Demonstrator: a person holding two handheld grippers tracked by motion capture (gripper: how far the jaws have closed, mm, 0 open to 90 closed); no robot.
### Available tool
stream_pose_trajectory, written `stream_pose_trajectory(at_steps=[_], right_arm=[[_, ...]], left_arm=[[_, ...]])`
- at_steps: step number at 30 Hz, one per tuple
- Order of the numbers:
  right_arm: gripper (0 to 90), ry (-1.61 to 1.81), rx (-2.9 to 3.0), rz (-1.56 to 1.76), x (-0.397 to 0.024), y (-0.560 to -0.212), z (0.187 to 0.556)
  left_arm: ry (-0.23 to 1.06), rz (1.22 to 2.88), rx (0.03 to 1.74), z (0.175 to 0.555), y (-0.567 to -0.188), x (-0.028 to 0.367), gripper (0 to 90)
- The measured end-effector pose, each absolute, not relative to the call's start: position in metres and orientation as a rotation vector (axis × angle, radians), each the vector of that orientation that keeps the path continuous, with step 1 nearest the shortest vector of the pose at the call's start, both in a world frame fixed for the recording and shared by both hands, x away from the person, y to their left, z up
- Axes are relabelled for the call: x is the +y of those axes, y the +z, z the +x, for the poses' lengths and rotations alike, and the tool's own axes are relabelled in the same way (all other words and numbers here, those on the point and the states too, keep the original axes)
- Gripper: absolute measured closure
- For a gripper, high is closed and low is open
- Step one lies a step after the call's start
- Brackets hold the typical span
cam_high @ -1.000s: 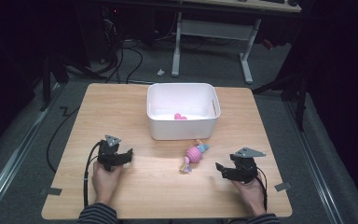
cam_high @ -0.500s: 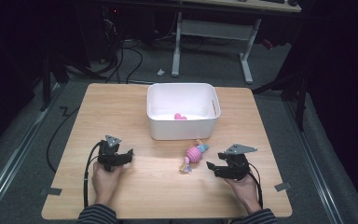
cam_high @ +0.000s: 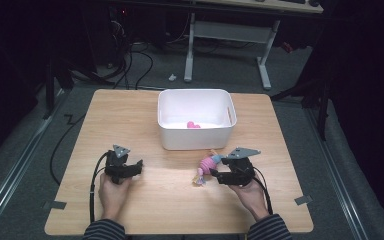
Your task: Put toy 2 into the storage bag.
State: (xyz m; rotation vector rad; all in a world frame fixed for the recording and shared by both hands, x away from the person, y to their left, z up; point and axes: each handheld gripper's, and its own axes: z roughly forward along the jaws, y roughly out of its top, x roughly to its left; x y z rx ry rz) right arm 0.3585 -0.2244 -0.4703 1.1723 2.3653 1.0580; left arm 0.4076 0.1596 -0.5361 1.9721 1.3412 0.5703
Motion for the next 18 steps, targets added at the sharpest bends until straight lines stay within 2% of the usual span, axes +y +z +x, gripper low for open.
stream_pose_trajectory(at_steps=[18], right_arm=[[35.3, 1.005, 2.399, 1.178, -0.206, -0.475, 0.381]], left_arm=[[0.574, 1.973, 1.34, 0.407, -0.536, 0.159, 24.1]])
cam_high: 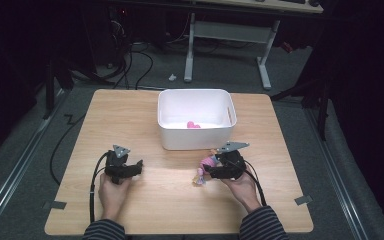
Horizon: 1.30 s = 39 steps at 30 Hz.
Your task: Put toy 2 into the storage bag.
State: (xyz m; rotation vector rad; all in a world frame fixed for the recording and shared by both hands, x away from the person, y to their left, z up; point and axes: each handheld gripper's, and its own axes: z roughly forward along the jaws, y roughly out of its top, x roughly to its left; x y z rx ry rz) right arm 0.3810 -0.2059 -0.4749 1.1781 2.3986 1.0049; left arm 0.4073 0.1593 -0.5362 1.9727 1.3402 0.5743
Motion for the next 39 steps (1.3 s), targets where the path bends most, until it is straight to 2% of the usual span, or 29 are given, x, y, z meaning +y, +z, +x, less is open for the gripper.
stream_pose_trajectory(at_steps=[15, 22, 39], right_arm=[[34.7, 0.939, 2.431, 1.174, -0.195, -0.484, 0.39], [39.9, 0.886, 2.422, 1.147, -0.193, -0.488, 0.39], [41.9, 0.875, 2.397, 1.111, -0.192, -0.488, 0.385]], left_arm=[[0.565, 1.965, 1.34, 0.407, -0.536, 0.16, 24.7], [0.572, 1.978, 1.333, 0.408, -0.536, 0.159, 23.8], [0.573, 1.977, 1.335, 0.409, -0.536, 0.159, 24.0]])
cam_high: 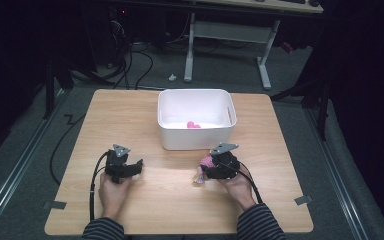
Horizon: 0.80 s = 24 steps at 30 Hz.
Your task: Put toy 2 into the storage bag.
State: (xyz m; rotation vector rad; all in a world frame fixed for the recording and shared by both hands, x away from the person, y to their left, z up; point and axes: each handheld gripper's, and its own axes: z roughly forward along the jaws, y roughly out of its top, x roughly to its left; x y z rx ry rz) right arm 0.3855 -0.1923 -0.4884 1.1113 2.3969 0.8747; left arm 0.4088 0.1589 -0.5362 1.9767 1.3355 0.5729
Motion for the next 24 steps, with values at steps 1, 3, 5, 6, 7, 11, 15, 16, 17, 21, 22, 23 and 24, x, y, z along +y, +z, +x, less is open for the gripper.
stream_pose_trajectory(at_steps=[1, 3, 5, 6, 7, 11, 15, 16, 17, 21, 22, 23, 24], right_arm=[[42.0, 0.917, 2.385, 1.111, -0.195, -0.487, 0.382], [42.0, 0.93, 2.383, 1.11, -0.197, -0.485, 0.381], [42.0, 0.938, 2.389, 1.111, -0.199, -0.483, 0.381], [42.1, 0.939, 2.392, 1.118, -0.2, -0.482, 0.38], [42.1, 0.939, 2.392, 1.118, -0.2, -0.482, 0.38], [42.0, 0.959, 2.396, 1.114, -0.204, -0.478, 0.376], [41.9, 1.023, 2.407, 1.133, -0.21, -0.476, 0.373], [41.9, 1.032, 2.412, 1.14, -0.212, -0.475, 0.373], [41.8, 1.03, 2.415, 1.142, -0.213, -0.474, 0.372], [41.8, 1.07, 2.4, 1.159, -0.22, -0.467, 0.368], [41.8, 1.081, 2.397, 1.158, -0.221, -0.465, 0.367], [41.8, 1.081, 2.397, 1.158, -0.221, -0.465, 0.367], [41.8, 1.088, 2.394, 1.159, -0.223, -0.463, 0.366]], left_arm=[[0.573, 1.978, 1.335, 0.408, -0.536, 0.159, 24.0], [0.571, 1.977, 1.335, 0.408, -0.536, 0.159, 24.2], [0.571, 1.976, 1.335, 0.408, -0.536, 0.159, 24.2], [0.572, 1.976, 1.335, 0.408, -0.536, 0.159, 24.2], [0.572, 1.976, 1.335, 0.408, -0.536, 0.159, 24.5], [0.57, 1.975, 1.336, 0.408, -0.536, 0.159, 24.8], [0.569, 1.973, 1.337, 0.408, -0.536, 0.159, 24.9], [0.572, 1.969, 1.338, 0.407, -0.536, 0.159, 25.3], [0.572, 1.969, 1.338, 0.407, -0.536, 0.159, 25.8], [0.565, 1.961, 1.34, 0.407, -0.536, 0.16, 26.0], [0.564, 1.963, 1.337, 0.407, -0.536, 0.16, 25.9], [0.564, 1.963, 1.337, 0.407, -0.536, 0.16, 25.8], [0.563, 1.965, 1.335, 0.407, -0.536, 0.16, 25.8]])
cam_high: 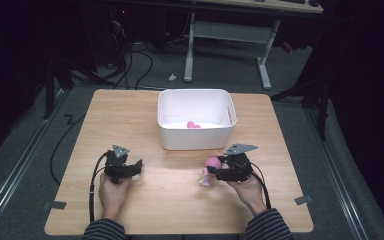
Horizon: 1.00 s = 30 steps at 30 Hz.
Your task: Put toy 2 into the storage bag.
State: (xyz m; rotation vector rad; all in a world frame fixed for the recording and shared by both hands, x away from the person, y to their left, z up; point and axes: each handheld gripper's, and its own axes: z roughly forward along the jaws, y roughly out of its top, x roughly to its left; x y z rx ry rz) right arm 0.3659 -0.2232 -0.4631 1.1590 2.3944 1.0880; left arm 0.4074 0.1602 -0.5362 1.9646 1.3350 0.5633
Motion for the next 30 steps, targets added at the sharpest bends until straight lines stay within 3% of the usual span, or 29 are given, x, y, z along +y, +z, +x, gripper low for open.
stream_pose_trajectory(at_steps=[20, 30], right_arm=[[41.7, 1.021, 2.363, 1.174, -0.258, -0.432, 0.359], [41.7, 1.033, 2.324, 1.146, -0.27, -0.407, 0.355]], left_arm=[[0.559, 1.995, 1.299, 0.406, -0.536, 0.158, 24.1], [0.552, 2.004, 1.304, 0.408, -0.537, 0.157, 17.3]])
